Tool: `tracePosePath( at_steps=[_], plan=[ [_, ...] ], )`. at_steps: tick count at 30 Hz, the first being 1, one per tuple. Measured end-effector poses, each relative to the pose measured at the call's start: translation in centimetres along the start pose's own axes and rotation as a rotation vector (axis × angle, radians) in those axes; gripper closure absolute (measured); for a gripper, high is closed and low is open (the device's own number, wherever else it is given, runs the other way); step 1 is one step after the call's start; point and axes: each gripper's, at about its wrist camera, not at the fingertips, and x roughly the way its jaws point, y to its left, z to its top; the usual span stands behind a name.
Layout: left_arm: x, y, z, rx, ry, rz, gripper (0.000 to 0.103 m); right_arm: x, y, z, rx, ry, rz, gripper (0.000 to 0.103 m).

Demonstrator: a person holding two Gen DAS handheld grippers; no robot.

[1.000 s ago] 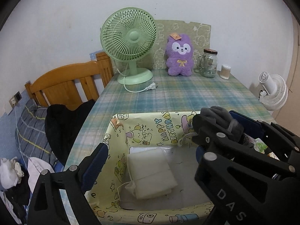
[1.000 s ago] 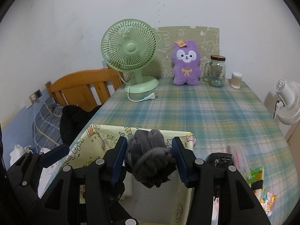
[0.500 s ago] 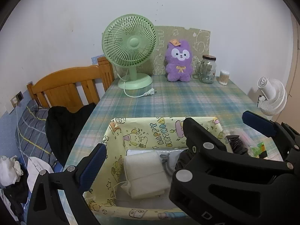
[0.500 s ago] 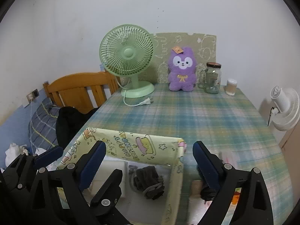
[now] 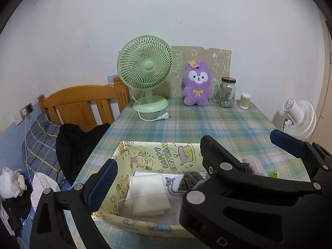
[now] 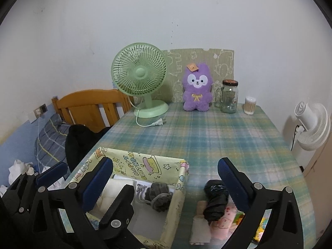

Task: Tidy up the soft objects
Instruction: 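Withdraw both open tools from the box back over the table items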

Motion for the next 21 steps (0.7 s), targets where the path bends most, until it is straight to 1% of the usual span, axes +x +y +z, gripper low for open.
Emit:
tracePosePath(
  at_steps=[7, 11, 21],
  plan=[
    [-1.6, -1.3, 0.3, -0.005, -0.029, 0.002, 0.002, -2.0, -1.1, 0.4, -0.003, -0.024, -0.007, 0.000],
    [-2.4, -2.1, 0.4, -0.005, -0.043, -0.002, 0.001, -3.3, -1.8, 0.5, -0.005, -0.036, -0.027, 0.000],
    [-4.3, -4.7, 0.1, 0.001, -0.073, -0.036, 0.000, -6.1, -4.0, 0.3, -0.013, -0.067, -0.052, 0.000]
  ],
)
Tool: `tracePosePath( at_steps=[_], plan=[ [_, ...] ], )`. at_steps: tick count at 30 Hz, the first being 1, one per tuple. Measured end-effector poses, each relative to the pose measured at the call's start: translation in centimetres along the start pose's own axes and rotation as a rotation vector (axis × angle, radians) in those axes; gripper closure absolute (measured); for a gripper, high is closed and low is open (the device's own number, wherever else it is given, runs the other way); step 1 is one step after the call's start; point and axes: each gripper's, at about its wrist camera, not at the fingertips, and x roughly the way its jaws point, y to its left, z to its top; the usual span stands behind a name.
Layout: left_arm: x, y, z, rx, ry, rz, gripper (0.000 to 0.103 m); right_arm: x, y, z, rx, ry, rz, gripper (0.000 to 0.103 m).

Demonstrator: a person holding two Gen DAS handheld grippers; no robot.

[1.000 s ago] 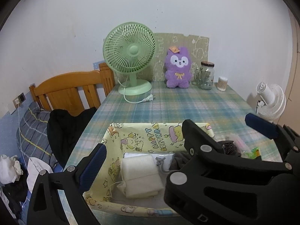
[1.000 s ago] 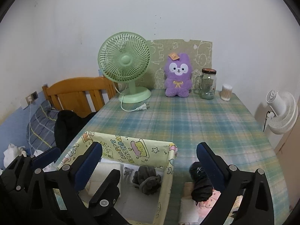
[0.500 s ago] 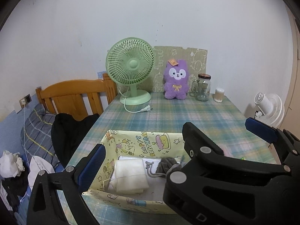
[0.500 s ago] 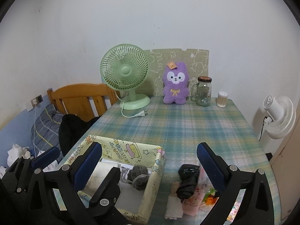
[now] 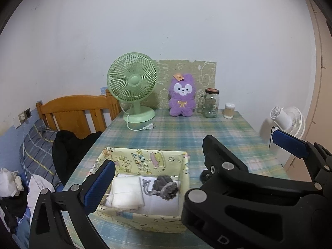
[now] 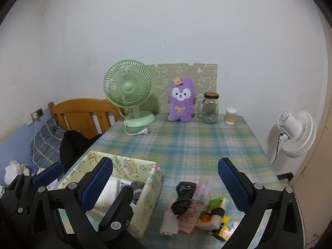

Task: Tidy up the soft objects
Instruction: 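Withdraw both open tools from the box back over the table items, then grasp the cartoon-printed tissue pack with the right tool and lift it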

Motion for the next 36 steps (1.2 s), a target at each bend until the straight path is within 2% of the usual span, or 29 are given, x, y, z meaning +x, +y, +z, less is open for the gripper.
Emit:
tracePosePath(
  at_steps=[21, 28, 36],
  plan=[
    [-2.7, -5.3, -1.0, 0.020, -0.037, -0.080, 0.000, -5.0, -4.6, -1.3, -0.005, -0.069, -0.106, 0.000],
    [-2.6, -7.0, -1.6, 0.040, -0.026, -0.116, 0.000, -5.6, -6.1, -2.0, -0.003, -0.072, -0.133, 0.001],
    [-2.0, -8.7, -3.2, 0.052, -0.039, -0.123, 0.000, -5.2, -7.9, -3.6, 0.008, -0.054, -0.144, 0.001]
  ],
)
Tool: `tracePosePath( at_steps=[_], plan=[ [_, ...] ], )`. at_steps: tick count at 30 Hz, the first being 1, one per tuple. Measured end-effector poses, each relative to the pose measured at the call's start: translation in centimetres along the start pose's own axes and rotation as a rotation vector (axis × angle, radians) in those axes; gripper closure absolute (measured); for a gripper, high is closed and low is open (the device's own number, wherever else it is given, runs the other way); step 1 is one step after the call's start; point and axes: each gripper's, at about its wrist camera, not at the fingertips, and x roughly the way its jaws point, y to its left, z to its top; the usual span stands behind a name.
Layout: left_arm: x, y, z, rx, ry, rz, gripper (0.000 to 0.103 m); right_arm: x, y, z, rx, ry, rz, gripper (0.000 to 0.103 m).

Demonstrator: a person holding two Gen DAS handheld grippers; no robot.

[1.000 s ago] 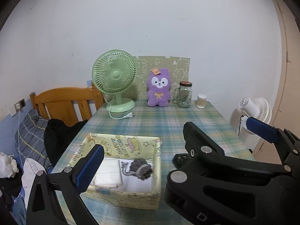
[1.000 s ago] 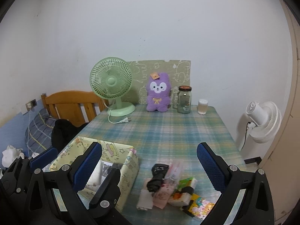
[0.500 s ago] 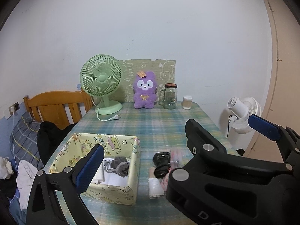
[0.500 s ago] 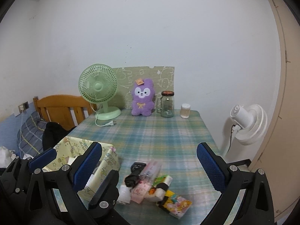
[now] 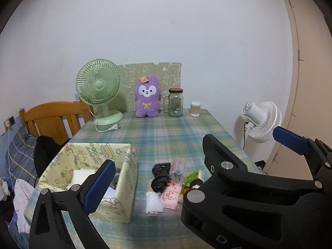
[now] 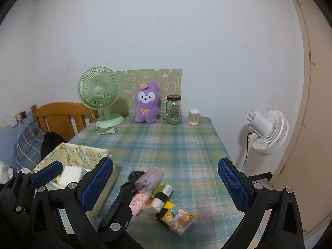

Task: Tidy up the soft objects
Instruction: 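Grasp the cartoon-printed tissue pack with the right tool and lift it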

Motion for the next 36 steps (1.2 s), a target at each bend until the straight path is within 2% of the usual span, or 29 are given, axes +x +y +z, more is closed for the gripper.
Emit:
tracePosePath(
  at_steps=[4, 8, 22, 36],
  plan=[
    [1.1, -0.5, -1.1, 0.001, 0.010, -0.011, 0.002, 0.7, -0.7, -1.2, -0.004, 0.000, -0.025, 0.001],
    [1.9, -0.8, -2.2, 0.004, 0.002, 0.008, 0.003, 1.8, -1.2, -2.6, 0.007, 0.011, -0.001, 0.001],
    [3.6, -1.5, -5.4, 0.015, 0.058, 0.007, 0.003, 3.9, -1.9, -6.4, 0.023, 0.066, 0.023, 0.001],
    [7.0, -1.7, -8.4, 0.026, 0.189, 0.024, 0.007, 7.5, -2.3, -9.7, 0.015, 0.193, 0.007, 0.001]
  ],
)
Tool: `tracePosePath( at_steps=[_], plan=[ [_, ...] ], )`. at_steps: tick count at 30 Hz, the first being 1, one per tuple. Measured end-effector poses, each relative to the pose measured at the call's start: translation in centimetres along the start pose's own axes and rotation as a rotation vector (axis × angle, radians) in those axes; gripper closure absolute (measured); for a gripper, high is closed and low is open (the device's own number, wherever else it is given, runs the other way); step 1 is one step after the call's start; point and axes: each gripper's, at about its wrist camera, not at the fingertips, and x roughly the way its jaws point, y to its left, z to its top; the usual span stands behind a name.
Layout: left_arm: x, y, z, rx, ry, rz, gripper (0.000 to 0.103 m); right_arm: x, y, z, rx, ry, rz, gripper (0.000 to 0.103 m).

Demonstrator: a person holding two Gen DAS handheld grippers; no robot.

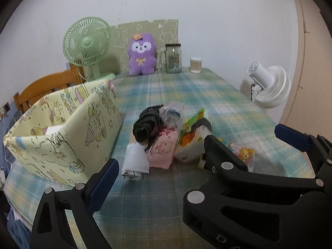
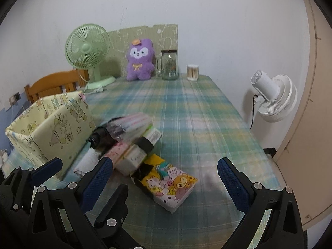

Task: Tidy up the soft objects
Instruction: 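Grasp the cartoon-printed tissue pack with the right tool and lift it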

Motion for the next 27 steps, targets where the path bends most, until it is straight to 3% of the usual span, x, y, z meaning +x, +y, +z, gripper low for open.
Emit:
tracePosePath(
  at_steps=[14, 19, 27],
  plan=[
    [3.3, 0.6, -1.3, -0.022, 0.120, 0.028, 0.013, 4.0, 0.4, -1.1, -0.022, 0.117, -0.014, 0.001],
    [3.6, 0.7, -1.3, -0.026, 0.126, 0.028, 0.013, 5.2, 0.0, -1.4, 0.030, 0.185, 0.035, 0.015],
    [3.4, 0.1, -1.5, -0.008, 0.121, 0.030, 0.013, 4.6, -0.2, -1.8, 0.048, 0.164, 0.037, 0.019]
  ],
)
